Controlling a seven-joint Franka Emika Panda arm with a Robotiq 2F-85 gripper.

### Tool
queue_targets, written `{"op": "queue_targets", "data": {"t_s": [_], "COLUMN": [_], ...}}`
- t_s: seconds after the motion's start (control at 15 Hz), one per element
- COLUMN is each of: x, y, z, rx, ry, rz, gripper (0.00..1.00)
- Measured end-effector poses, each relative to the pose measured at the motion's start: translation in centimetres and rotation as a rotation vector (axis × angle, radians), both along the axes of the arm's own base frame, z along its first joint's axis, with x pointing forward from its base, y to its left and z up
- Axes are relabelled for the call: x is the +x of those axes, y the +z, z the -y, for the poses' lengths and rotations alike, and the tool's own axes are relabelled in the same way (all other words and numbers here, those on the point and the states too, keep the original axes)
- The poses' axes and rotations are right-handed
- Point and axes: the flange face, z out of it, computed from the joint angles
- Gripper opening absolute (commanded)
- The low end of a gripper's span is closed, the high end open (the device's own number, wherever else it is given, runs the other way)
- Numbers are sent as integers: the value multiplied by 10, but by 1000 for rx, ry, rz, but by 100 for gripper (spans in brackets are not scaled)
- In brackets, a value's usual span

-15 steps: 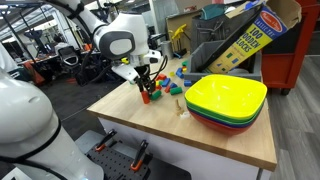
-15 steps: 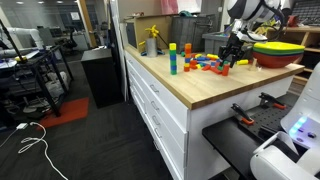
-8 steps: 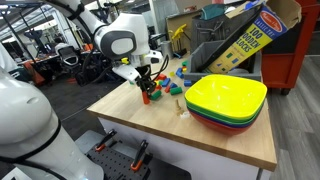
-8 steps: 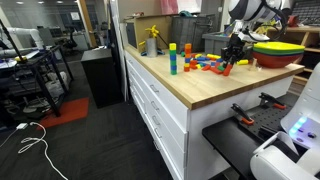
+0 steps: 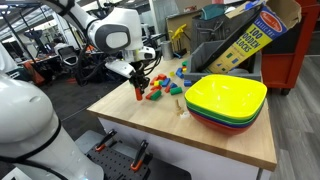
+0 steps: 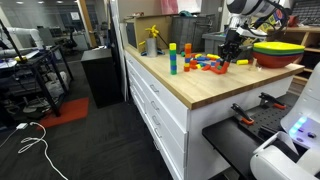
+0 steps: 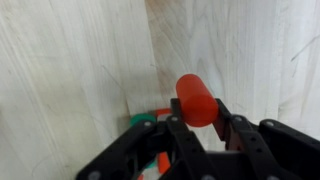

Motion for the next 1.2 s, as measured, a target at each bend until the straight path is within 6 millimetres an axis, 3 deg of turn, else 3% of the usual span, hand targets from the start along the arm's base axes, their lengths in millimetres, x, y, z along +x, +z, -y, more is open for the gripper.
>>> {"op": "queue_targets", "data": {"t_s": [0.8, 1.2], "x": [9, 10], "y": [9, -4], "z": [-115, -150], "rx": [-60, -104], "ry": [163, 183], "rz": [111, 159], "gripper": [9, 9]}}
